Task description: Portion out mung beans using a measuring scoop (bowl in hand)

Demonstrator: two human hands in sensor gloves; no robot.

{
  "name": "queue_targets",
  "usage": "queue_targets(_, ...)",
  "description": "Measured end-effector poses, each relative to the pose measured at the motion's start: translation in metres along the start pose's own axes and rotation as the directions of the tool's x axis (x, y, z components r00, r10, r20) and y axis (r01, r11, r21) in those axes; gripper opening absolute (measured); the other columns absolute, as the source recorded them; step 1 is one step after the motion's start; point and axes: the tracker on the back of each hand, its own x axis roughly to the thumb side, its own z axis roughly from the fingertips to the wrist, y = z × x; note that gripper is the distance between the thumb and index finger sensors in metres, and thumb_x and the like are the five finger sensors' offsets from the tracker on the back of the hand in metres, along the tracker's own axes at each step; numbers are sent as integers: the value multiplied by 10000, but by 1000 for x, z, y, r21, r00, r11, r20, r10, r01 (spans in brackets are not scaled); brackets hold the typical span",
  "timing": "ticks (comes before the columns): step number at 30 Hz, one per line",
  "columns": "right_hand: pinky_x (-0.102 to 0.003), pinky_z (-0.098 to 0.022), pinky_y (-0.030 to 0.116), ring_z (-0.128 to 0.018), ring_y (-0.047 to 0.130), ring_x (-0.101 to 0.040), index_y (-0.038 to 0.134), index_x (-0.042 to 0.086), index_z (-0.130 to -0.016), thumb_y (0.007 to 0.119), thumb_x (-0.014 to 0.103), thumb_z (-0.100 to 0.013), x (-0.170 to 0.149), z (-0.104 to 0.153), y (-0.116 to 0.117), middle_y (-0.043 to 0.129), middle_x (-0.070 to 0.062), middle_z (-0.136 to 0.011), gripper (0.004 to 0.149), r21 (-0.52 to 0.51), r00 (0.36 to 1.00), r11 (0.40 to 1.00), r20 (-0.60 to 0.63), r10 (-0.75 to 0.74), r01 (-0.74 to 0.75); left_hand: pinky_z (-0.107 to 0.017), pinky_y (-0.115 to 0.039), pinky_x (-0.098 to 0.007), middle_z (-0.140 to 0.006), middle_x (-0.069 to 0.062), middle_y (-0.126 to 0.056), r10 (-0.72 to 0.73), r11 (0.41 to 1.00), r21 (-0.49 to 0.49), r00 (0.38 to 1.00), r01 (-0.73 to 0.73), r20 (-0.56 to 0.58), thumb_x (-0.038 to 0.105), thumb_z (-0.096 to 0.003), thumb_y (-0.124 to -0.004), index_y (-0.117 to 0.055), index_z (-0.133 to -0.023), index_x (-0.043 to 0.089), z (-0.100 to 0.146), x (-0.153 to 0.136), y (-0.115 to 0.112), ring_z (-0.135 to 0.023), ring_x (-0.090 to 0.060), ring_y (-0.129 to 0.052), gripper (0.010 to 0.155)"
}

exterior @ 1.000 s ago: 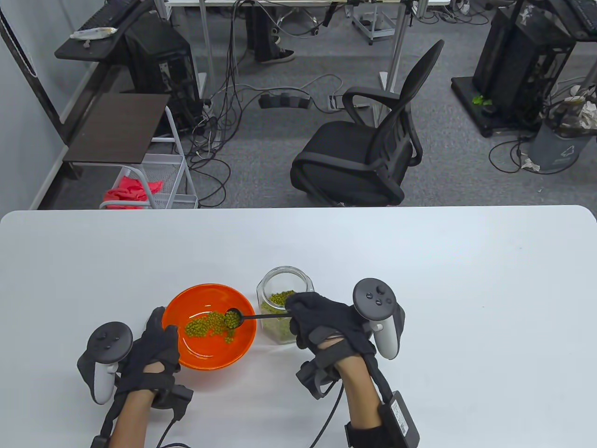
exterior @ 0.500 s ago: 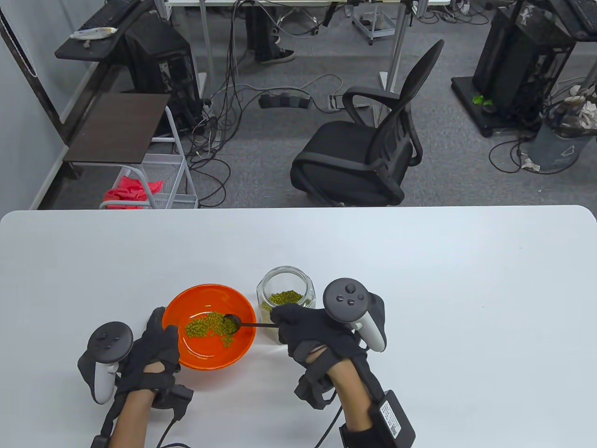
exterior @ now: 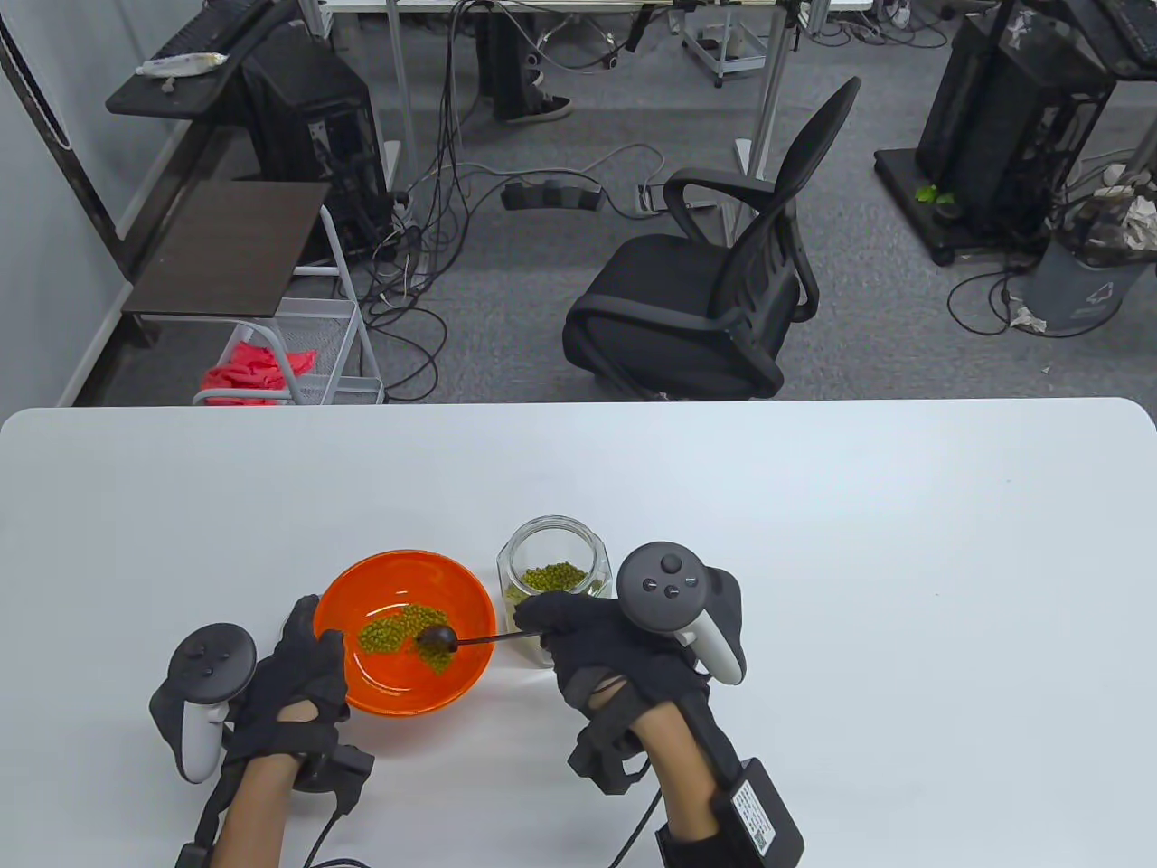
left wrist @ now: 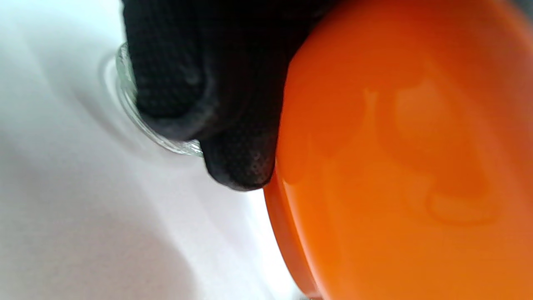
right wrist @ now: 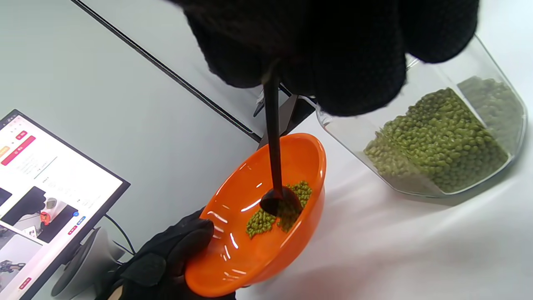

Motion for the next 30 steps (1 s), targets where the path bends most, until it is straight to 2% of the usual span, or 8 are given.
queue_targets(6,-662,-522,693,-541,966,-399,935,111,-784,815,21,-415,4,2,-2,836,-282,-810,399,-45,999,999,34,-13,14,-242,-960,-229,-970,-124,-705,0,1000,1,1000,0,0,379,-558,-607,-402,-1093,75,0,0,1,-445,-225,-1132,648)
queue_targets(18,-660,-516,692,-531,964,-398,895,108,-827,809,58,-434,-2,12,-21,823,-294,-810,406,-163,989,976,47,-138,144,-243,-960,-228,-971,-123,-703,0,1000,1,1000,0,0,380,-558,-607,-403,-1093,78,0,0,1,-444,-225,-1133,647)
queue_targets(23,-652,-498,706,-496,971,-382,868,95,-848,805,81,-445,-9,20,-35,839,-297,-780,407,-237,972,943,68,-225,235,-243,-959,-231,-970,-124,-705,0,1000,1,1000,0,0,379,-558,-608,-404,-1092,76,0,0,1,-443,-228,-1132,648)
queue_targets(30,-634,-467,730,-433,977,-346,838,73,-860,799,118,-459,-15,31,-54,857,-287,-736,405,-343,961,898,77,-266,276,-242,-960,-230,-970,-125,-704,0,1000,5,1000,0,-1,379,-557,-609,-405,-1092,76,0,-1,1,-443,-228,-1132,647)
